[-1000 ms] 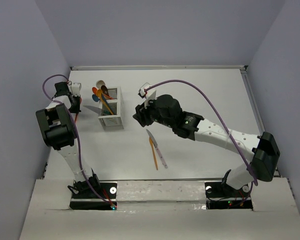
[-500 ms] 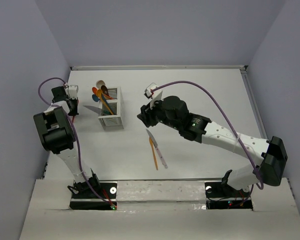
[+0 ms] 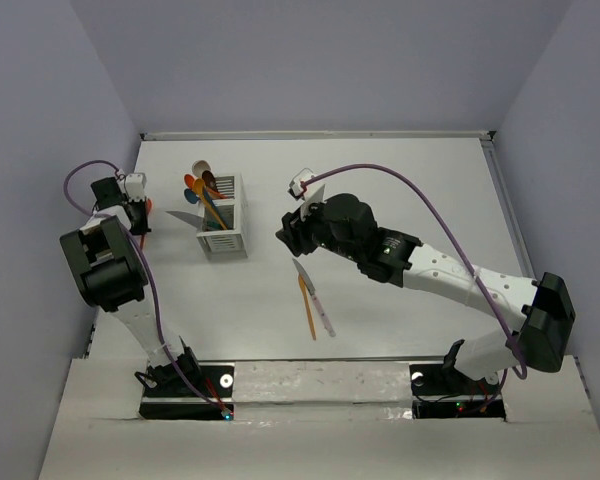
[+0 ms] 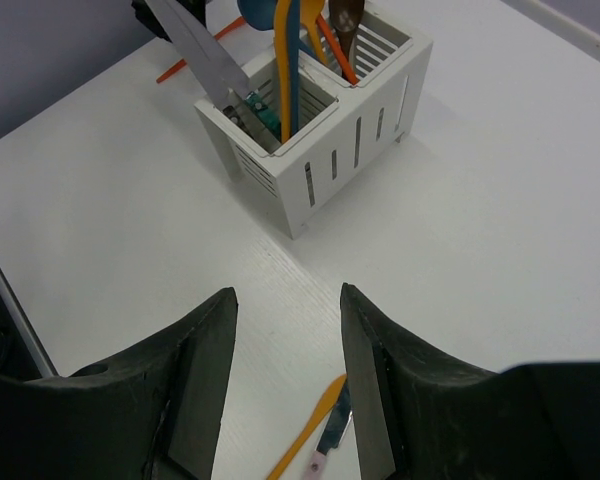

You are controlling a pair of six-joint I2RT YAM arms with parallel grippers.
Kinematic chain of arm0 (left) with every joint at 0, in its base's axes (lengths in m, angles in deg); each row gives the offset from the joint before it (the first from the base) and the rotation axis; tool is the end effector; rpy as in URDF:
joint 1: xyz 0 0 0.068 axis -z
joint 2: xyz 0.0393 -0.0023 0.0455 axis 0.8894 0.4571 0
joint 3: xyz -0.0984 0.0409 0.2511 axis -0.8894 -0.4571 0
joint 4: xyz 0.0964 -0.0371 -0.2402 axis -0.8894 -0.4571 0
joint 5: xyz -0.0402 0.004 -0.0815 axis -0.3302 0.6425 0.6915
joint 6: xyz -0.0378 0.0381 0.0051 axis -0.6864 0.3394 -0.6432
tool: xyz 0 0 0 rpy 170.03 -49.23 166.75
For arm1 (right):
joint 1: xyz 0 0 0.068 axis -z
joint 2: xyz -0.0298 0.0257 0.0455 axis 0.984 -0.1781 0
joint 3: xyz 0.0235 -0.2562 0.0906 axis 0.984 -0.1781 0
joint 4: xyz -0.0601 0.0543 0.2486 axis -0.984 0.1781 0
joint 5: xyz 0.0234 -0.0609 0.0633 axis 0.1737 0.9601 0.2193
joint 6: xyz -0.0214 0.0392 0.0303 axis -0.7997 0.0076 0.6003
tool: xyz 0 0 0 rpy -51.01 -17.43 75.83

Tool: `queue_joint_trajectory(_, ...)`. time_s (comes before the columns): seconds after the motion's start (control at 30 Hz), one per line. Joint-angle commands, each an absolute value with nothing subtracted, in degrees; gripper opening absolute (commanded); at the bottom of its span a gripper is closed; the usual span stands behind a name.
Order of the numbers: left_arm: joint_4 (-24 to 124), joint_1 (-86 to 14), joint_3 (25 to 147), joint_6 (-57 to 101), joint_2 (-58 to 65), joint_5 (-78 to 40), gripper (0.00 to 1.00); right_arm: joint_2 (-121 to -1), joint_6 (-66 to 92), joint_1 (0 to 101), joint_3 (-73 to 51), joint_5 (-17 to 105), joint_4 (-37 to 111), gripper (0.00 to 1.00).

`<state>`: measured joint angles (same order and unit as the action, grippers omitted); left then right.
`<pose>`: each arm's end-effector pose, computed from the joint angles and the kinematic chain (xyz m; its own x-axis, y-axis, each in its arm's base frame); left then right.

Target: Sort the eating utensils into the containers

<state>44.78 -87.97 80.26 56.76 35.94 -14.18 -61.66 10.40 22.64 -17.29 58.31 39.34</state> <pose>0.3671 0.1637 0.1701 -0.6912 0.0931 -0.7166 -0.0028 0.9913 0.1315 0.1877 0.2830 0.3509 -0.2045 -0.1781 -0.9625 -0.7641 0.6437 0.0432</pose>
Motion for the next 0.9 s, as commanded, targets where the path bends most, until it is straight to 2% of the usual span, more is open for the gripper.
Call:
queue_joint_trajectory(0.0, 44.3, -88.6, 80.2, 56.0, 31.5, -12.3, 0.00, -60.1, 9.7, 22.0, -17.0, 59.2, 38.0, 0.51)
queue_joint_trajectory(0.87, 41.5, -91.0, 83.0, 54.8, 23.2, -8.2, 0.00, -61.3, 10.1, 22.0, -16.5, 58.6, 38.2, 0.51)
